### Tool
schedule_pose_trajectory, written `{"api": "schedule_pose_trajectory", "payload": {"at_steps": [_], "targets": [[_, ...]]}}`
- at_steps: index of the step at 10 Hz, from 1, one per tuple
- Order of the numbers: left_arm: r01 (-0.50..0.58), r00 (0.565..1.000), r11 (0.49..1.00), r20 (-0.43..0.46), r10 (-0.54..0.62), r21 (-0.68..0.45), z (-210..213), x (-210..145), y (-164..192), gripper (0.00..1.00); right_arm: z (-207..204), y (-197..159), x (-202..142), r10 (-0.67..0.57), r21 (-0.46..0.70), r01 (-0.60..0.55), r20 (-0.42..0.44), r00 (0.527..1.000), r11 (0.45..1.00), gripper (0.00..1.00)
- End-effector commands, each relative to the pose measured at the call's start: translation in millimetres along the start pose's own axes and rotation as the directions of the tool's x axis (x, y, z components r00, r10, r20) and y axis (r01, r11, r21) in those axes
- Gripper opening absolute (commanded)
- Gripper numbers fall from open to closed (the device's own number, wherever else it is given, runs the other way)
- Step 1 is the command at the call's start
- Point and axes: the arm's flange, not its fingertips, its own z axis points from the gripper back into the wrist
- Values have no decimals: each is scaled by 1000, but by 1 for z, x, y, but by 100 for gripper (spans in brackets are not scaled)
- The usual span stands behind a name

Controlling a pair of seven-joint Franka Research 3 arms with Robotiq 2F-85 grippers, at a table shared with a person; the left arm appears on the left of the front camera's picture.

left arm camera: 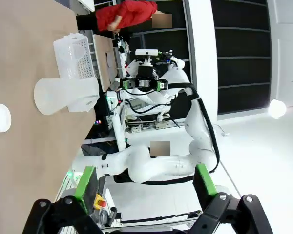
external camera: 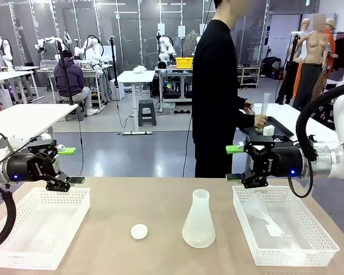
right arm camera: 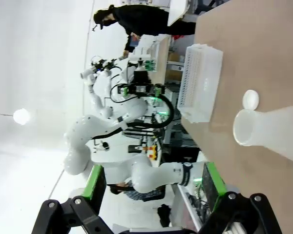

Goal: Prepare the solutions needed for the experiment.
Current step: Pick up the Plastic Funnel and insert it into the Big flask.

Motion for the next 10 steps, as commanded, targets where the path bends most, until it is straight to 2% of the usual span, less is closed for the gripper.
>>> {"api": "schedule_pose_trajectory", "payload": {"at_steps": [1,2,3,8,9,10], "targets": [[-12,999,1000,-30,13,25,-6,12,-12,100,-2,9,13,-100,61,102,-26,995,993,100],[-11,1000,999,-22,11,36,-4,12,-11,100,-3,9,14,-134,57,134,-1,991,989,100],[-4,1000,1000,-5,4,2,-1,4,-3,100,0,2,3,-39,29,39,-17,999,999,100],[-4,1000,1000,-5,4,2,-1,4,-3,100,0,2,6,-61,40,62,-19,998,997,100],[-4,1000,1000,-5,4,2,-1,4,-3,100,-5,14,11,106,-163,-116,-70,992,980,100],[-4,1000,1000,-5,4,2,-1,4,-3,100,3,26,16,155,-433,-213,-164,974,876,100]]}}
